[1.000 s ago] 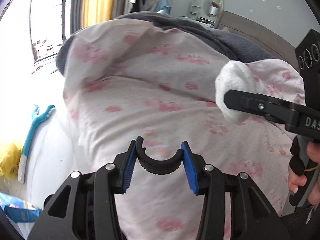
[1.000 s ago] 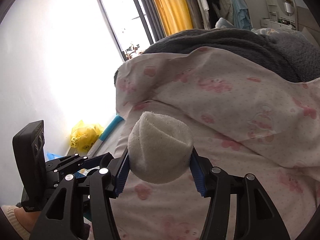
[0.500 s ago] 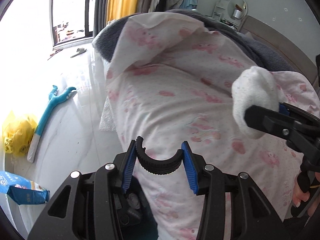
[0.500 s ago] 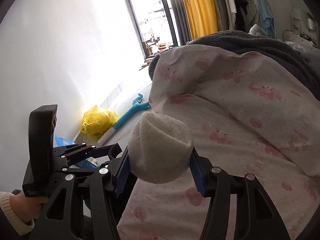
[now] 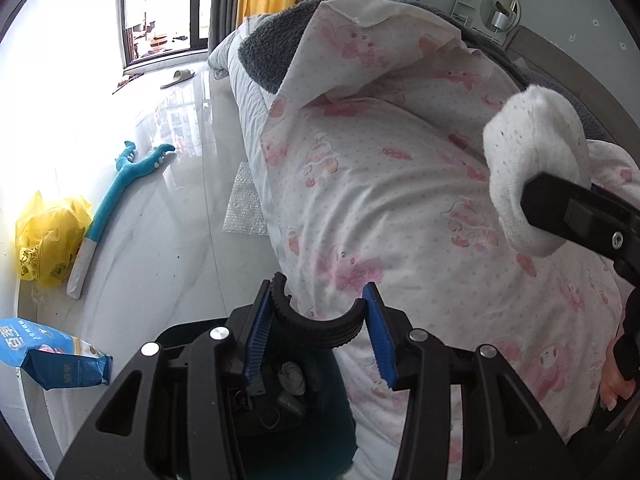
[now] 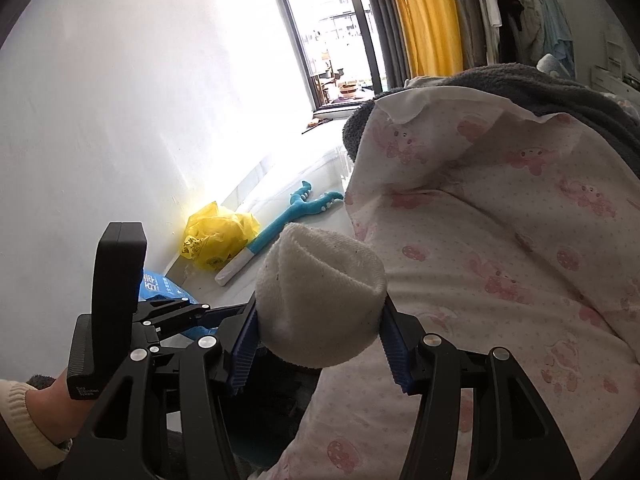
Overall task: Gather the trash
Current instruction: 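Carry the black ring and white cloth ball over the black bin with both tools, then open the left tool over the bin while the right tool releases the cloth ball into it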
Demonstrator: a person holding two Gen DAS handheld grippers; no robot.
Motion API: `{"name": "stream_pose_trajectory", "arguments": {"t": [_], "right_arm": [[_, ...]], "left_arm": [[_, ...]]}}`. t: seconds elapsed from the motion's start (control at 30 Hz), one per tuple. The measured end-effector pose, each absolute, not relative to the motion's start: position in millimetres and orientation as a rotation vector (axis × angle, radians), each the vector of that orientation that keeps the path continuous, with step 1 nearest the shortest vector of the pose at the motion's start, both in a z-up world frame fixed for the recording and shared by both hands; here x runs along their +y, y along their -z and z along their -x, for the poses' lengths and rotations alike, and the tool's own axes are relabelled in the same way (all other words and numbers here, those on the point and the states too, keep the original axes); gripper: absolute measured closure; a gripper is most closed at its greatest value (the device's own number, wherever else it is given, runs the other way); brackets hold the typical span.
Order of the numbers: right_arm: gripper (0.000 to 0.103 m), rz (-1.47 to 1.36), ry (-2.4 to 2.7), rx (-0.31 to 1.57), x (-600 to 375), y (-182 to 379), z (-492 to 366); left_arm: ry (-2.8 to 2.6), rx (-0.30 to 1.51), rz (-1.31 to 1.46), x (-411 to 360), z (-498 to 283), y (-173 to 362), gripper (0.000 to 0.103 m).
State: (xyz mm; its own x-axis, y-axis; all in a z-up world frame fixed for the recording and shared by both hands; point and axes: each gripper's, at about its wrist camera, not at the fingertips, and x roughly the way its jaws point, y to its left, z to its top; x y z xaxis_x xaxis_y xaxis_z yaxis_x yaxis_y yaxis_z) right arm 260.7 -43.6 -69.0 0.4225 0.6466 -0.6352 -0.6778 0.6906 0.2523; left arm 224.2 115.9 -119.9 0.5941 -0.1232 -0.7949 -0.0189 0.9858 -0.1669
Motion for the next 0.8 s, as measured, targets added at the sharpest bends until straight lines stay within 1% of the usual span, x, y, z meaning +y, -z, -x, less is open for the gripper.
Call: {"name": "stream_pose_trajectory", "arguments": {"t": [0.47, 0.8], "right_arm": [[0.047, 0.099, -0.891, 0.825, 9, 89, -247], [0.047, 0.117, -0.932, 0.844, 41, 93, -241]], "left_arm": [[-0.013, 1.067, 0.224, 174, -208, 153, 0.055], [-0.004, 1.218, 0.218, 187, -195, 183, 0.054]]}}
